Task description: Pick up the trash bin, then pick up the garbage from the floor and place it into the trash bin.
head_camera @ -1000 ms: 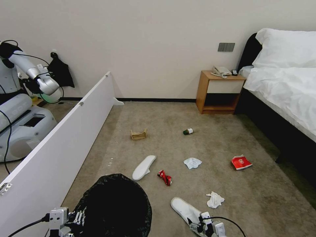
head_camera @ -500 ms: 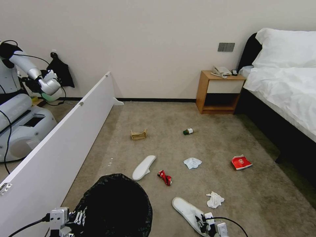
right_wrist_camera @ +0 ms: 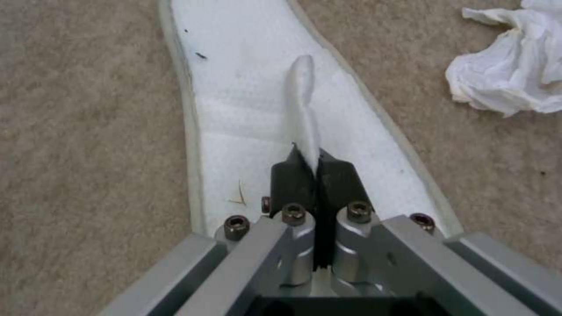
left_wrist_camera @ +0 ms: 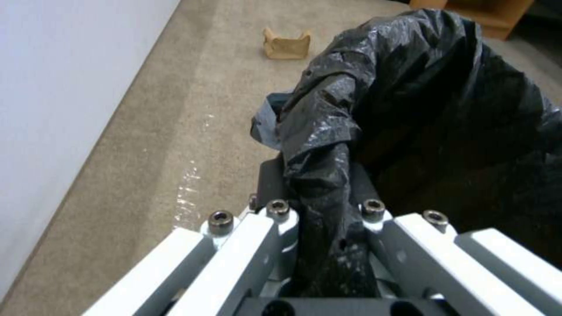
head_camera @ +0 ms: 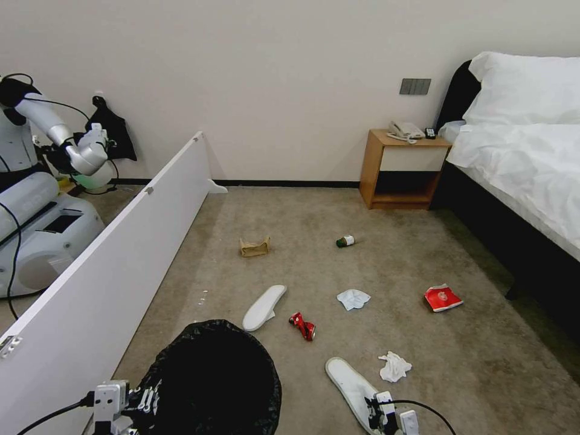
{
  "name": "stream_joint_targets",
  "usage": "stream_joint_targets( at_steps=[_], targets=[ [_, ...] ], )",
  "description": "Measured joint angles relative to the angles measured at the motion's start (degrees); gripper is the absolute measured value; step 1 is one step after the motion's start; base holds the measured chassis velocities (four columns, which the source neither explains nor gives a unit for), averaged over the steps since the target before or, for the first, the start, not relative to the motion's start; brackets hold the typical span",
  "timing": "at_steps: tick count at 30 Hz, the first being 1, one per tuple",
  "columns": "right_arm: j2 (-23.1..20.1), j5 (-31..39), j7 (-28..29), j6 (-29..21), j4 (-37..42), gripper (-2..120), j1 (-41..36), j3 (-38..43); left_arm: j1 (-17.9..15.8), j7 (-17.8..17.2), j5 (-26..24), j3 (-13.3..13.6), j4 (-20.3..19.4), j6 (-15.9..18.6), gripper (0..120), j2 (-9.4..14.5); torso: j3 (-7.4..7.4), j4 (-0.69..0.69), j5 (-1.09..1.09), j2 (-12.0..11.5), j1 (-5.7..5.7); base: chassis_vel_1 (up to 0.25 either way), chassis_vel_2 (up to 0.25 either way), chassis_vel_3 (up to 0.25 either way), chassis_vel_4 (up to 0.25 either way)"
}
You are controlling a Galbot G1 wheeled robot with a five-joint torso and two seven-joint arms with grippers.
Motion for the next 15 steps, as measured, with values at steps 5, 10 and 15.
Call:
stream_joint_targets(
  at_steps=[5, 10, 15],
  targets=[
    [-0.30, 0.47, -0.47, 1.96, 4.41, 0, -2.56, 2.41, 0.01, 0.02, 0.04, 0.19, 0.40, -0.09, 5, 0.23, 0.00, 0.00, 0.00, 0.00, 0.00, 0.000, 0.000, 0.000, 0.000],
    [-1.12, 3.50, -1.54, 6.55, 10.31, 0, -5.27, 4.73, 0.17, -0.05, 0.00, 0.43, 0.51, -0.16, 5, 0.55, 0.00, -0.01, 0.00, 0.00, 0.00, 0.000, 0.000, 0.000, 0.000],
    [-2.66, 10.70, -5.79, 15.51, 19.26, 0, -7.10, 6.57, -0.18, -1.06, -2.96, 1.07, 0.05, 1.55, 5, 2.73, 0.00, -0.01, -0.01, 0.00, 0.00, 0.000, 0.000, 0.000, 0.000]
  ],
)
